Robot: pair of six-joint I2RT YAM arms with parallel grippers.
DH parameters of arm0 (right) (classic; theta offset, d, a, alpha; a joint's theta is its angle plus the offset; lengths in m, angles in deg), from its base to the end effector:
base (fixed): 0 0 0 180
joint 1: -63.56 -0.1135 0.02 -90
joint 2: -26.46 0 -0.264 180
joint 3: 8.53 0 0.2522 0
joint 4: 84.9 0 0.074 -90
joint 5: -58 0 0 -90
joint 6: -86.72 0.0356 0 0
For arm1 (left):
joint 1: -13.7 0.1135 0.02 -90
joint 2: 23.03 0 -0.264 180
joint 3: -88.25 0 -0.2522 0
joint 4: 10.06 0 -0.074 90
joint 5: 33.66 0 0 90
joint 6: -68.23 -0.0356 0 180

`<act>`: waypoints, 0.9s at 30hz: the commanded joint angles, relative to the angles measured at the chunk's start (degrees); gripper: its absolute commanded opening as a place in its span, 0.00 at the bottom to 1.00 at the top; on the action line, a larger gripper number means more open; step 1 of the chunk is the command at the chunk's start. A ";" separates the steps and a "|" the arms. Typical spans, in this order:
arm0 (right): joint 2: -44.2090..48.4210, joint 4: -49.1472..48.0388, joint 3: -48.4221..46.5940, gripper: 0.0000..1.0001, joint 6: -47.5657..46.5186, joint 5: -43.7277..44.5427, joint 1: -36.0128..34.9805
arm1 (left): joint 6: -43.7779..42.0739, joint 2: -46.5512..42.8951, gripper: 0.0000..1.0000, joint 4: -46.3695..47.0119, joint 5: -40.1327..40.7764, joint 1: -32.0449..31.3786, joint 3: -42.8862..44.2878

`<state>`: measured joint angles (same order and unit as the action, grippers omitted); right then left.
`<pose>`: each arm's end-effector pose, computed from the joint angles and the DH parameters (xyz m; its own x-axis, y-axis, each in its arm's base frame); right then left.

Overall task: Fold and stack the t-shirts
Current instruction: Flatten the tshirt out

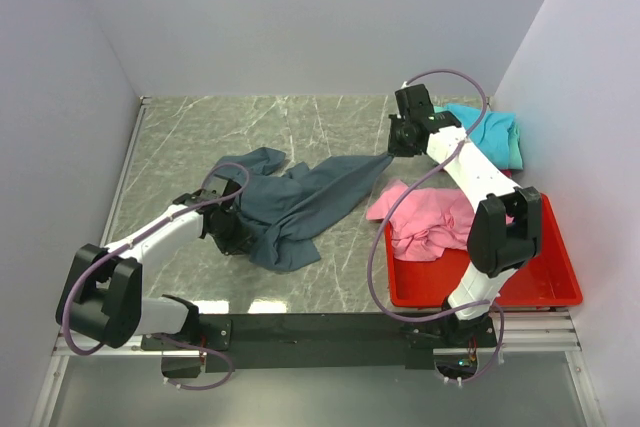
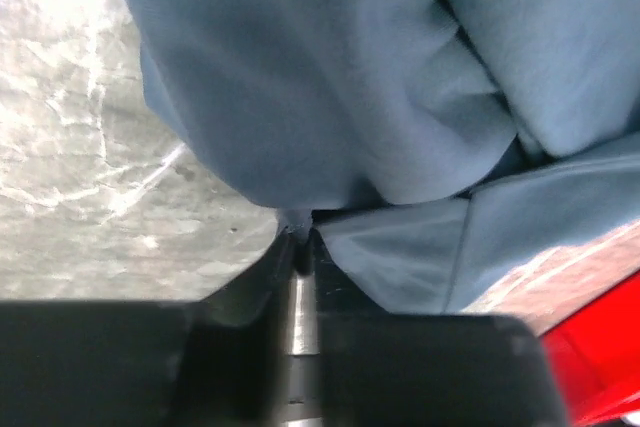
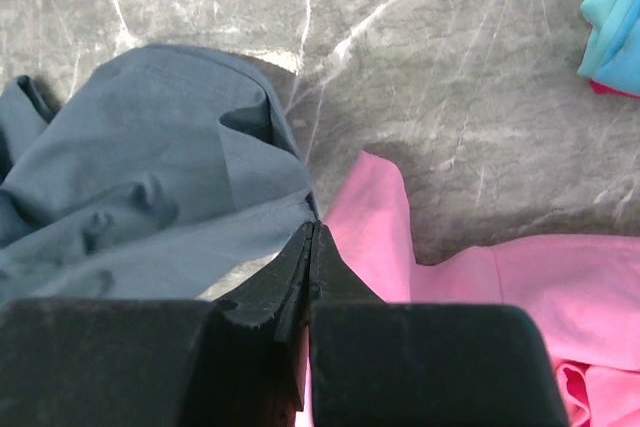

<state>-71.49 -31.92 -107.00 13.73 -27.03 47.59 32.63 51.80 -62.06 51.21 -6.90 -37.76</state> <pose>0.3618 0.1003 0.2905 -0.7943 0.0758 -0.6028 0.0094 0.9936 0.1126 0.2038 -0.0800 0.1740 -0.8257 -0.5548 -0.1023 -0.5089 0.8107 -0.2896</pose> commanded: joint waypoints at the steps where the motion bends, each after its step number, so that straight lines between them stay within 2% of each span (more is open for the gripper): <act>1: -0.75 0.59 -3.01 0.00 -0.23 1.00 0.15 | -0.60 -0.30 0.00 0.27 -0.16 -0.23 -0.06; 4: -0.49 0.85 -3.45 0.00 -0.40 0.83 0.23 | -1.83 -0.21 0.00 -2.10 3.26 -0.23 1.69; 10: 1.36 3.75 -8.36 0.00 -0.58 -0.14 -0.12 | -8.33 0.67 0.00 -13.34 11.09 3.98 15.47; 16: 3.82 5.43 -18.54 0.00 0.38 -2.51 -0.20 | -16.94 5.57 0.00 -20.82 20.84 14.00 38.23; 18: 3.39 5.78 -21.54 0.00 0.65 -3.74 -0.21 | -20.19 8.39 0.00 -21.96 22.69 17.78 49.20; 19: 3.03 6.04 -25.29 0.00 0.82 -4.18 -0.21 | -21.07 11.71 0.00 -23.79 23.14 18.74 53.51; 20: 2.59 6.91 -27.33 0.00 0.91 -4.44 -0.29 | -22.73 13.57 0.00 -25.03 24.10 19.71 62.86; 23: 1.27 8.50 -34.20 0.00 1.26 -4.71 -0.73 | -24.16 18.25 0.00 -27.51 28.94 19.72 76.45; 25: 1.71 8.50 -35.52 0.00 1.44 -4.80 -0.91 | -24.42 15.81 0.00 -25.05 29.03 19.72 75.62; 27: 3.28 7.19 -33.87 0.00 1.35 -4.45 -1.08 | -23.37 13.17 0.00 -21.63 29.73 19.81 70.45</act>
<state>-70.37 -25.25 -140.44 15.09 -32.82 46.35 11.69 69.02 -83.19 75.78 12.66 34.92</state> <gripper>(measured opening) 0.006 0.015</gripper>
